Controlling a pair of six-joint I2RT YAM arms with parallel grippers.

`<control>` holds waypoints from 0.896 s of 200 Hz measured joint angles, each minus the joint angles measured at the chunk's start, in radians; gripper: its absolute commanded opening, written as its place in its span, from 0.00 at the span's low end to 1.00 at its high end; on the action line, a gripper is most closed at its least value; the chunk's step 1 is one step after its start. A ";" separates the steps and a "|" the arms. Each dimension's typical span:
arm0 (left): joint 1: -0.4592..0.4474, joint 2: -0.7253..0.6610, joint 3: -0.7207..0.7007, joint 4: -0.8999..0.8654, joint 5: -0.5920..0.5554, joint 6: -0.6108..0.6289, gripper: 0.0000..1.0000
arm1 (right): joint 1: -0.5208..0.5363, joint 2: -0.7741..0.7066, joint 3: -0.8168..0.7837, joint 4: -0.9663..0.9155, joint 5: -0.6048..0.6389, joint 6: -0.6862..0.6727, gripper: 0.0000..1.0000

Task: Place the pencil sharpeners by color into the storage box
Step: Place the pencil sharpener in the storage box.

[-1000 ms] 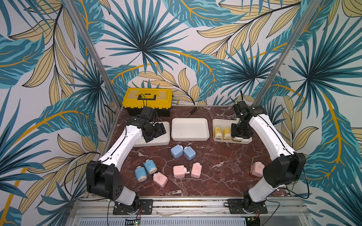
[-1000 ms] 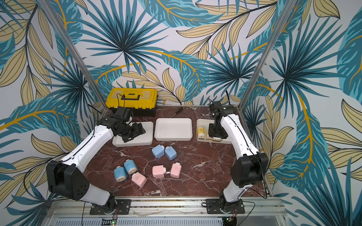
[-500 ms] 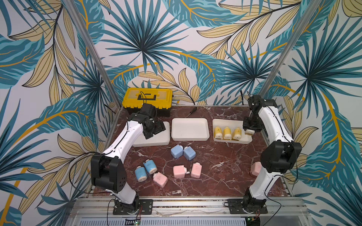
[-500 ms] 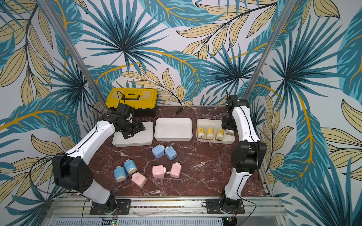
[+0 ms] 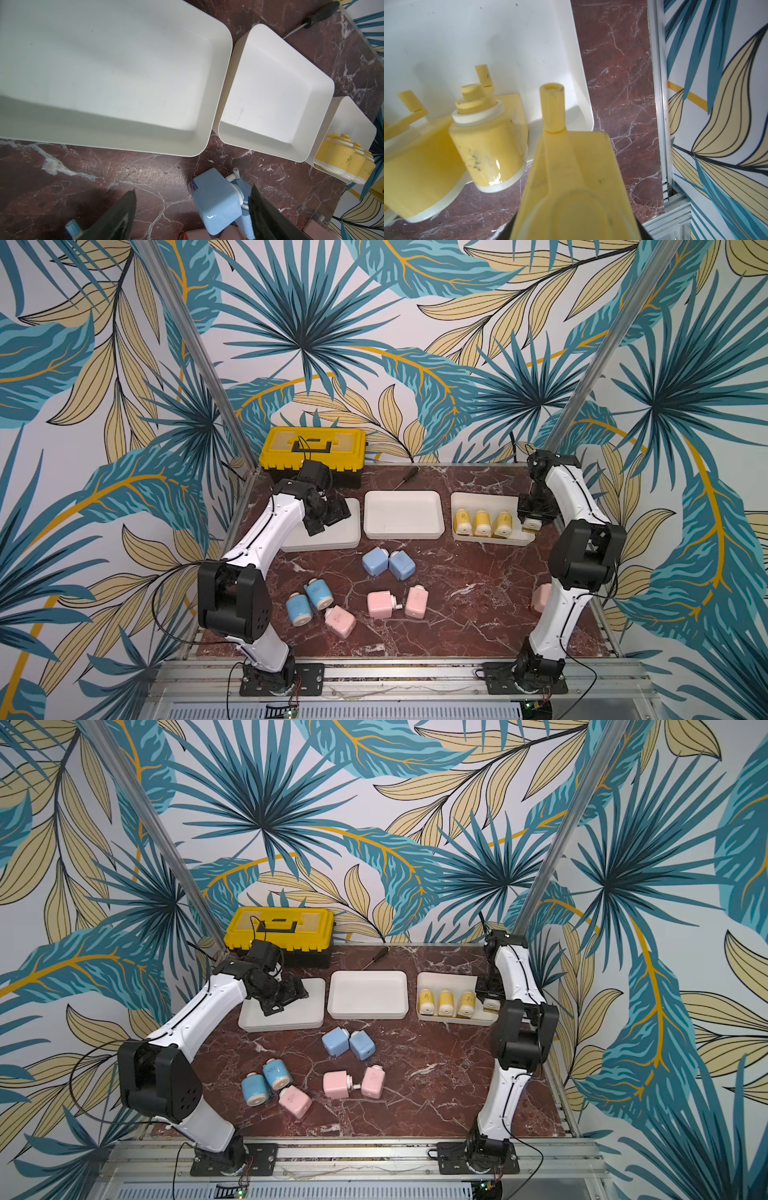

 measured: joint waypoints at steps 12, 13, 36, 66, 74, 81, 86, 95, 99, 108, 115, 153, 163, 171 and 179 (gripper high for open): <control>0.001 0.003 0.001 0.000 0.003 0.001 0.87 | 0.000 0.014 0.009 0.010 -0.002 0.000 0.38; 0.001 0.003 0.001 0.000 0.004 0.002 0.87 | 0.000 0.016 0.009 0.011 -0.002 0.000 0.38; 0.003 0.018 0.004 -0.001 0.014 0.004 0.87 | -0.001 0.058 0.010 0.025 -0.005 -0.001 0.38; 0.004 0.036 0.011 0.000 0.022 0.006 0.87 | -0.001 0.106 0.010 0.038 -0.009 -0.008 0.38; 0.004 0.038 0.013 0.000 0.023 0.007 0.87 | -0.001 0.115 0.011 0.041 -0.009 -0.011 0.38; 0.004 0.039 0.013 0.000 0.023 0.007 0.87 | -0.001 0.123 0.013 0.041 -0.009 -0.011 0.38; 0.004 0.039 0.013 0.000 0.023 0.007 0.87 | -0.001 0.127 0.013 0.043 -0.010 -0.012 0.38; 0.004 0.040 0.013 0.000 0.023 0.007 0.87 | -0.001 0.134 0.017 0.044 -0.010 -0.013 0.38; 0.004 0.040 0.013 0.000 0.024 0.007 0.87 | -0.001 0.137 0.019 0.044 -0.012 -0.014 0.38; 0.004 0.040 0.013 0.000 0.026 0.007 0.87 | -0.001 0.141 0.025 0.045 -0.015 -0.014 0.38; 0.004 0.040 0.013 0.000 0.026 0.007 0.87 | -0.002 0.143 0.029 0.047 -0.018 -0.014 0.38; 0.007 0.048 0.025 0.000 0.032 0.007 0.87 | -0.002 0.160 0.041 0.048 -0.029 -0.015 0.38; 0.008 0.053 0.032 0.000 0.035 0.007 0.87 | -0.003 0.172 0.041 0.047 -0.031 -0.015 0.38; 0.009 0.058 0.035 0.001 0.038 0.007 0.87 | -0.004 0.182 0.041 0.047 -0.032 -0.015 0.38; 0.009 0.062 0.036 0.001 0.039 0.007 0.87 | -0.006 0.192 0.041 0.047 -0.032 -0.015 0.38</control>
